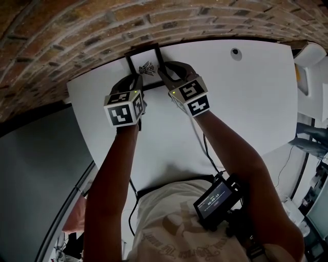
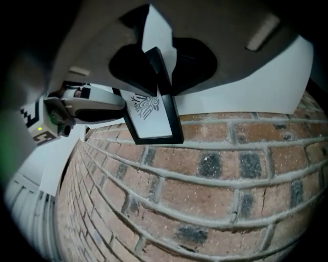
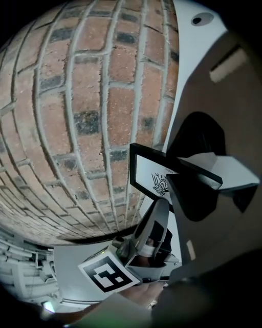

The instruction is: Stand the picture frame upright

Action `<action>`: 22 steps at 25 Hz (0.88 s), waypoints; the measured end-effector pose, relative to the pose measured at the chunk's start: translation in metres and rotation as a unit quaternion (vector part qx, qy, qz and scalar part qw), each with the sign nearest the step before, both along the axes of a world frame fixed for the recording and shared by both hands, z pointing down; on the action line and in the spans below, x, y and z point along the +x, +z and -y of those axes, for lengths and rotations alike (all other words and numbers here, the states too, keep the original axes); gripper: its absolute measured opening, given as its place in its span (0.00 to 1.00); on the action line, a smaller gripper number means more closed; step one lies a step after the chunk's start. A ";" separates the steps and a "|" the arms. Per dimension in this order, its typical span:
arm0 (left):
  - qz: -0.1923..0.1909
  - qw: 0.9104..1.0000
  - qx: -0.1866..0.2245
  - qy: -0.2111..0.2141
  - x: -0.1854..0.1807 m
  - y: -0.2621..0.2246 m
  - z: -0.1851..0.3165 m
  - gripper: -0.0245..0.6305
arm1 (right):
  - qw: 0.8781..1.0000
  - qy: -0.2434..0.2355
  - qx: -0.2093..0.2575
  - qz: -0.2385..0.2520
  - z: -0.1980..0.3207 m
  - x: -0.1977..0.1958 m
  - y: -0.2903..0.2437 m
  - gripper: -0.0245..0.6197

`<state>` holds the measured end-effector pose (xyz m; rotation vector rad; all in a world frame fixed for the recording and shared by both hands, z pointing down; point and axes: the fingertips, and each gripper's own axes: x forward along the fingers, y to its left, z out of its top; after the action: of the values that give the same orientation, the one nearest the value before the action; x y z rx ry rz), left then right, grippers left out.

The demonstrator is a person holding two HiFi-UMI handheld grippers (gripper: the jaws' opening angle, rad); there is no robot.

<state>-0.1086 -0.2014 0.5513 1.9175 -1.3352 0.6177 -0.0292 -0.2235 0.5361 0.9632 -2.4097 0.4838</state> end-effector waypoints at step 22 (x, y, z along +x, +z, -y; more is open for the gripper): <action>0.029 0.993 0.117 -0.015 0.001 -0.030 0.038 0.17 | 0.989 -0.004 0.145 -0.016 0.035 0.003 -0.023 0.21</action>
<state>-0.1080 -0.2394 0.5215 2.0735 -1.5271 0.5245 -0.0261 -0.2588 0.5130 1.0704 -2.4970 0.1130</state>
